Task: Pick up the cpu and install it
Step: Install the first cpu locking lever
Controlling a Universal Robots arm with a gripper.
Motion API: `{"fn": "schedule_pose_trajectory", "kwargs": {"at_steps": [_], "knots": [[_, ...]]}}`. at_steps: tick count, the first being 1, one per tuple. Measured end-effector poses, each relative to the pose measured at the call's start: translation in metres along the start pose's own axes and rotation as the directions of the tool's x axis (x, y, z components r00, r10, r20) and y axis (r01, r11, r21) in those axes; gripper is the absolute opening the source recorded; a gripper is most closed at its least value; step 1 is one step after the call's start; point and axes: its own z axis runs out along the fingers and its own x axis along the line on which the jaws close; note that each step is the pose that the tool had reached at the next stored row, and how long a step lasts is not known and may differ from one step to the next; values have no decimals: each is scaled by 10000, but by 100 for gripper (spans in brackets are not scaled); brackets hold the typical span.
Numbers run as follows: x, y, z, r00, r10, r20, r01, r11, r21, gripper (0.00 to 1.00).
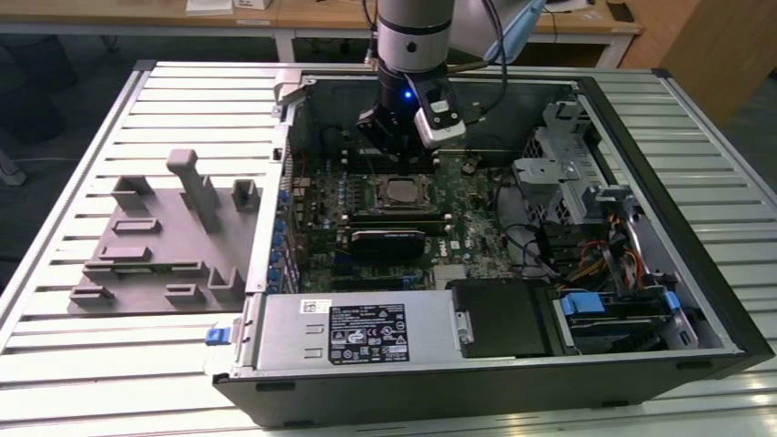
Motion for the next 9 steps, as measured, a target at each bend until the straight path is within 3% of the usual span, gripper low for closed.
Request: {"fn": "schedule_pose_trajectory", "kwargs": {"at_steps": [9], "knots": [[6, -1, 0, 10000, 3, 0, -3, 10000, 0, 11]]}}
